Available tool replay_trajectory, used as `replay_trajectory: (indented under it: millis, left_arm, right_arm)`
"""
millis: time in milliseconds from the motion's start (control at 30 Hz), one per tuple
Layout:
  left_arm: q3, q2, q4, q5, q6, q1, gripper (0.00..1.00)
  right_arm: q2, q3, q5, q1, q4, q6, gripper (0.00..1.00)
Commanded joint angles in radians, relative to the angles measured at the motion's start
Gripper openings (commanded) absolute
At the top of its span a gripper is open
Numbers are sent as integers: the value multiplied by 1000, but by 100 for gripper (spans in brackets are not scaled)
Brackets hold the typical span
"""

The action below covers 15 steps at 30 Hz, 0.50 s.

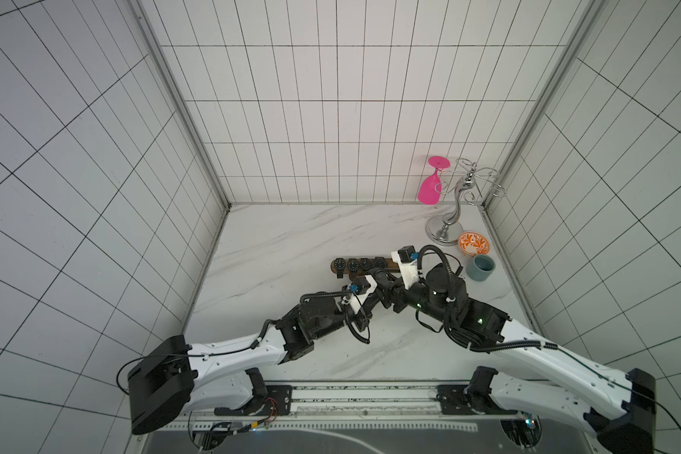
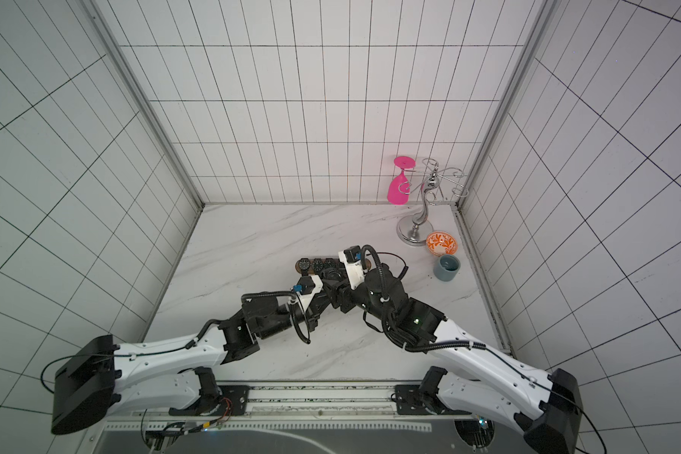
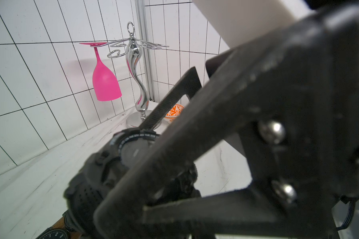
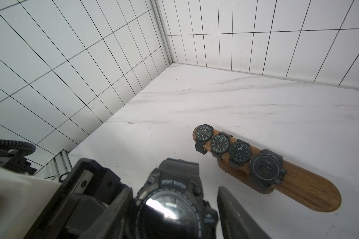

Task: Place watch on stand
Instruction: Place the watch on the stand.

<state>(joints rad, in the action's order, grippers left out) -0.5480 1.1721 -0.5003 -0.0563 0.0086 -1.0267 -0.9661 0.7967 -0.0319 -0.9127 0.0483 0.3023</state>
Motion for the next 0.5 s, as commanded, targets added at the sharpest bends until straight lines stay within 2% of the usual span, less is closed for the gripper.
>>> replay_trajectory:
  millis: [0,300,467]
  left_arm:
    - [-29,4,-10,4,24,-6,0]
    - [-30,9,-8,16,23,-7,0]
    - [-29,3,-6,22,16,-7,2]
  right_arm:
    - [-2,110,-33,-11,1,-15,57]
    - [1,110,-52,-14,4,-14,45]
    - [0,111,-71,-12,9,0,44]
